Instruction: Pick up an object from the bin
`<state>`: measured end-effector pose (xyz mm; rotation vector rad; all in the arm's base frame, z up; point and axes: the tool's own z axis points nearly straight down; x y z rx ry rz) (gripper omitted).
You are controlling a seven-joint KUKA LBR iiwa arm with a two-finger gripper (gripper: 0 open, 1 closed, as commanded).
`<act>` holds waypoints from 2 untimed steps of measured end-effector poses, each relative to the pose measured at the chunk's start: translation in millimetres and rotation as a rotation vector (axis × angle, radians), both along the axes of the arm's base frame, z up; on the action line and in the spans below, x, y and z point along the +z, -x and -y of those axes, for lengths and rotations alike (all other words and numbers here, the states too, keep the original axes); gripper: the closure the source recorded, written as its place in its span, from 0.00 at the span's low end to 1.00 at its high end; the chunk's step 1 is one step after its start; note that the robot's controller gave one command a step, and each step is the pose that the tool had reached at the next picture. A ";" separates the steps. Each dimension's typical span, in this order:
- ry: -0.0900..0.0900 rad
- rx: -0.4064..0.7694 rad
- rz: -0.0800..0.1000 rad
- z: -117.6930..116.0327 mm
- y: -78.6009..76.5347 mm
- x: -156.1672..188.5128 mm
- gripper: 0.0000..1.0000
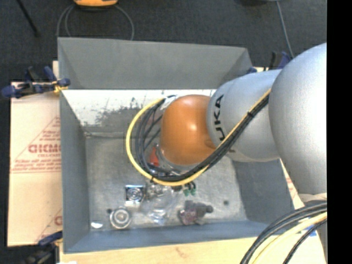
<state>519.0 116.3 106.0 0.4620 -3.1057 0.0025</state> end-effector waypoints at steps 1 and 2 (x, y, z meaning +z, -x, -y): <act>-0.003 -0.003 0.007 -1.2 -1.8 1.3 0.00; -0.001 0.186 0.008 -39.1 9.4 -32.8 0.00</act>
Offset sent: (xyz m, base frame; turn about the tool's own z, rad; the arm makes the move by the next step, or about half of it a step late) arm 0.0000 0.0000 0.0000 0.0000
